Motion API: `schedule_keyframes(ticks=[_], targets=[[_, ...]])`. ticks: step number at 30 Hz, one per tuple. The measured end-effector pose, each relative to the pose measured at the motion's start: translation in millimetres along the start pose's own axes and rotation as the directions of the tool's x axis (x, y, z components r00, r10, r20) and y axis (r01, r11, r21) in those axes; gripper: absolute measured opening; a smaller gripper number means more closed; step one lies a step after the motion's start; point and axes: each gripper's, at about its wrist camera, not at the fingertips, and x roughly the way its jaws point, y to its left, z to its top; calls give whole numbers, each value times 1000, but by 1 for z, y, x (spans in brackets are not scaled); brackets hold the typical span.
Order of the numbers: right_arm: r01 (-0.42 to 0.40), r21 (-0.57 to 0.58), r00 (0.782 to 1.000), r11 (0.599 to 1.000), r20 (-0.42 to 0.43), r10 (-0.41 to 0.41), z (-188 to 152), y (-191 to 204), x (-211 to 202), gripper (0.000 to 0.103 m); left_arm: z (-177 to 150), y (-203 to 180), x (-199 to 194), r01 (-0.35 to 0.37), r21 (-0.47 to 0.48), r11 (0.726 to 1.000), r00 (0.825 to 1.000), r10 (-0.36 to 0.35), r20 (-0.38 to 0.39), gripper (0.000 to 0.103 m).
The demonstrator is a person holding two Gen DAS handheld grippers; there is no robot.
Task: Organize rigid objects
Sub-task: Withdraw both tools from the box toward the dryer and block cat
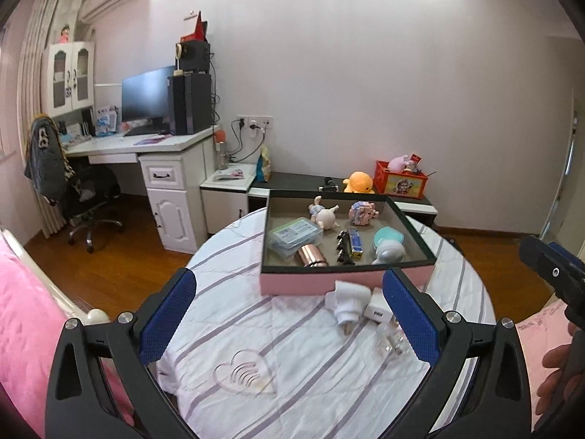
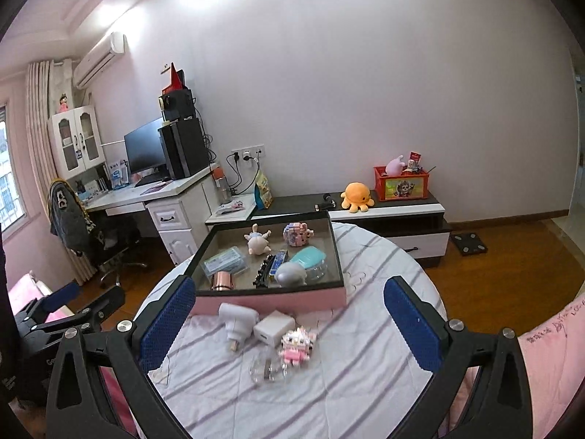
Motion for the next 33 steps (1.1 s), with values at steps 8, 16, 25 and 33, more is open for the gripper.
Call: schedule_keyframes(ticks=[8, 16, 25, 33], targets=[[23, 0, 1000, 1000, -4, -23, -13, -7, -16, 103, -16, 7, -21, 15, -21, 1000, 1000, -15, -3, 103], [71, -10, 997, 997, -12, -71, -20, -7, -24, 103, -22, 16, -22, 48, -36, 998, 999, -48, -6, 103], [117, -20, 992, 993, -40, -117, -23, 0, -21, 103, -28, 18, -12, 88, -29, 996, 996, -88, -26, 103], [128, -23, 988, 991, -80, -130, -27, -1, -8, 103, -30, 11, 0, 101, 8, 995, 994, -100, -43, 103]])
